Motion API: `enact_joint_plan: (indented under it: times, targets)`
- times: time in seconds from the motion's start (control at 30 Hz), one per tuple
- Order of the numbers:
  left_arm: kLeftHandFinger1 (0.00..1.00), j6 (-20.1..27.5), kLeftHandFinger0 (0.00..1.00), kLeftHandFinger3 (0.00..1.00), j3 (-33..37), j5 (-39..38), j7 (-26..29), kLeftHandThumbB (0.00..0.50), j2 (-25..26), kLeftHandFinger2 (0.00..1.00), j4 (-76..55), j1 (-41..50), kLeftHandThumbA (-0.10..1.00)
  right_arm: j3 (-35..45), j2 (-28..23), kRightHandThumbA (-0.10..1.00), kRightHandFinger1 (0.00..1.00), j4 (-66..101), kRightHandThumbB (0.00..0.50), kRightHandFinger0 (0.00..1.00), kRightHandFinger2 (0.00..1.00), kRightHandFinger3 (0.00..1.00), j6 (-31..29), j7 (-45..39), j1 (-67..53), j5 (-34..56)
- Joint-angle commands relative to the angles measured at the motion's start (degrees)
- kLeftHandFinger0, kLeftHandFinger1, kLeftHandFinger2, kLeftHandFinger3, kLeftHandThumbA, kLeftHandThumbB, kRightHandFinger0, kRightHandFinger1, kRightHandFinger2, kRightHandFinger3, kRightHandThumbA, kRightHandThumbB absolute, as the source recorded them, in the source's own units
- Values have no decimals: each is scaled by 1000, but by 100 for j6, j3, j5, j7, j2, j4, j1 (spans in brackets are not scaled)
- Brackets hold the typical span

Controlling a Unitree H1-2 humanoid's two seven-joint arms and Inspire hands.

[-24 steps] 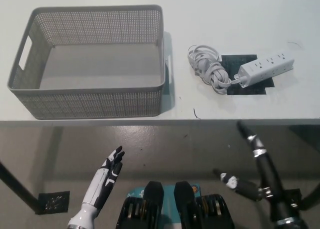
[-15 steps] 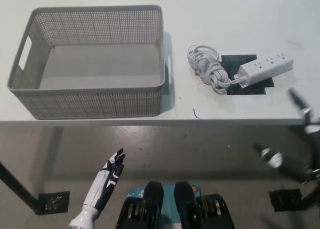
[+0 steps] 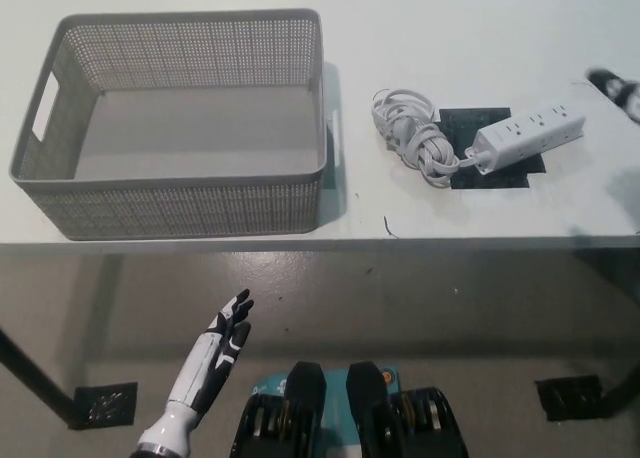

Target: Use the right hand to pick up a power strip and put it into a container on the left side

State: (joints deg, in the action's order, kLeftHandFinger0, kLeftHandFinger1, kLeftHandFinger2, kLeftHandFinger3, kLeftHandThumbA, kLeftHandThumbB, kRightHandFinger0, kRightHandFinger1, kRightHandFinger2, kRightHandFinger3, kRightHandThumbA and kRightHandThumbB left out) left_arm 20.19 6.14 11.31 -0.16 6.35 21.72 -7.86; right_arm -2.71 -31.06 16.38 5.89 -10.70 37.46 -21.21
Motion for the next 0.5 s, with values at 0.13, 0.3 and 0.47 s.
enact_joint_plan:
  times: [0.13,0.3,0.47]
  targets:
    - [1000,474,1000,1000,22,63,27,98,84,1000,-73,-138,1000,-964,-266,970,1000,-1423,300,1000,1000,1000,309,-737,1089,-879]
    - [1000,466,1000,1000,13,42,20,89,69,1000,-96,-108,1000,-1323,-157,976,1000,-2030,318,1000,1000,1000,308,-800,1326,-1068]
    - [1000,510,1000,1000,1,-58,-32,83,57,1000,-51,-101,1000,-1595,-17,1000,1000,-2624,354,1000,1000,1000,308,-797,1466,-1252]
